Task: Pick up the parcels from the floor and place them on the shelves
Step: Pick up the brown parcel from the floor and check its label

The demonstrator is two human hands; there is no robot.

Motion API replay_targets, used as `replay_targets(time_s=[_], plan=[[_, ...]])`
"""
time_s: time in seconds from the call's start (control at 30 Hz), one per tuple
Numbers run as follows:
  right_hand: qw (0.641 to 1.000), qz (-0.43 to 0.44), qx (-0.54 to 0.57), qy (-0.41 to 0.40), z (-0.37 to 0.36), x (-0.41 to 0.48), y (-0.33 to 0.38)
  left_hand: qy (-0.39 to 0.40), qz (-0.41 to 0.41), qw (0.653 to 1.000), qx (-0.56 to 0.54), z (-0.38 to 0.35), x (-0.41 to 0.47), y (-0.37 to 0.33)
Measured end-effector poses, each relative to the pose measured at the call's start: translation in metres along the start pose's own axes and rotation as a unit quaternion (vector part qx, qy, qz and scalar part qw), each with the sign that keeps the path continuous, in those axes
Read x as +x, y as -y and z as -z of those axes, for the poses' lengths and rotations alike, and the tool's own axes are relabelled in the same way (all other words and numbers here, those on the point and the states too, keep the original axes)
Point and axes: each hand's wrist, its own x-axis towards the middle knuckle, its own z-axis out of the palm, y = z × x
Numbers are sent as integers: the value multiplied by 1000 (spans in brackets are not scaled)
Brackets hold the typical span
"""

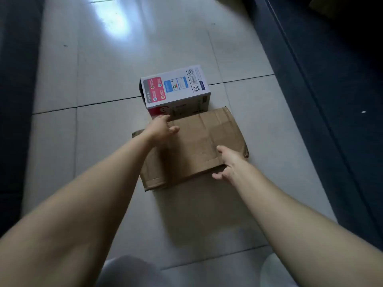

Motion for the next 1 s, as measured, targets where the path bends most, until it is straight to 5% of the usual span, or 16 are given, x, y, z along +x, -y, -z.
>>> replay_targets(time_s=[0.23,0.57,1.0], plan=[[998,-32,43,22,-10,25,-3,18,40,997,64,-7,15,3],[1000,1,9,-17,2,5,11,0,49,998,-50,-12,-15,1],[996,80,-41,-20,26,-248,97,-92,36,989,-107,145,-176,-140]])
